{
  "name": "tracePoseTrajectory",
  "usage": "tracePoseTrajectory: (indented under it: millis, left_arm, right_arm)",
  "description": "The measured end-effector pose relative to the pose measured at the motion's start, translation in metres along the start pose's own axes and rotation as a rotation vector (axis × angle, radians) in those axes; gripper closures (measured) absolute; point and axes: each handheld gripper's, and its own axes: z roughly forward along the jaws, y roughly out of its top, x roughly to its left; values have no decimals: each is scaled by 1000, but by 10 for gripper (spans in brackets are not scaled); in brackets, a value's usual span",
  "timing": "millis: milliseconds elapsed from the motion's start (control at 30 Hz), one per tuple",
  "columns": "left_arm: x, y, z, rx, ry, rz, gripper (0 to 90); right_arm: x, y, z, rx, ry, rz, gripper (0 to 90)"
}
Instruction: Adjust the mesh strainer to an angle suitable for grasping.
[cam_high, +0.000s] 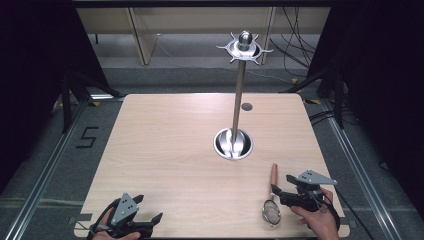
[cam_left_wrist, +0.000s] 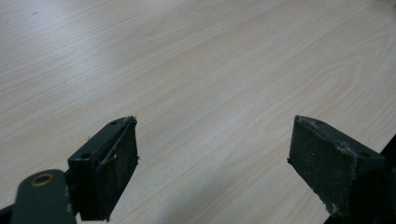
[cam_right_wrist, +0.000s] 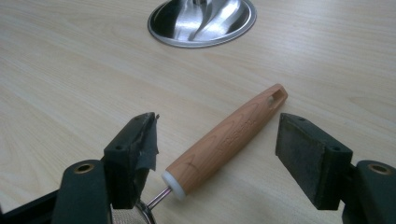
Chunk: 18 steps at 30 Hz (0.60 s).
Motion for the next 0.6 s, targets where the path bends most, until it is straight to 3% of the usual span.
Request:
tracePoseTrajectory:
  millis: [67, 100, 167, 233, 300, 333, 433, 533, 567, 600]
  left_arm:
    - [0, 0, 0, 4, 3, -3, 150]
    - [1, 0, 0, 22, 2, 28, 150]
    - [-1, -1, 1, 25, -5, 3, 150]
    - [-1, 0, 1, 17, -2, 12, 151]
    - [-1, 0, -1, 4, 6, 12, 154]
    - [-2, 0, 0, -17, 1, -12, 154]
    - [0, 0, 0, 0, 0, 11, 154]
    - [0, 1, 0, -7, 0, -4, 154]
    - [2, 1, -1, 2, 2, 18, 154]
    - [0, 0, -1, -3, 3, -19, 154]
  right_arm:
    - [1, 0, 0, 8, -6, 12, 302]
    - [1, 0, 1, 20, -2, 9, 303]
    - [-2, 0, 1, 11, 10, -20, 302]
    - [-2, 0, 1, 14, 0, -26, 303]
    - [1, 0, 0, 21, -1, -6, 303]
    - [-1, 0, 1, 18, 2, -22, 303]
    - [-1, 0, 2, 23, -12, -23, 303]
    - [-3, 0, 3, 13, -12, -45, 303]
    - [-2, 0, 3, 11, -4, -36, 303]
    - [1, 0, 2, 26, -2, 3, 303]
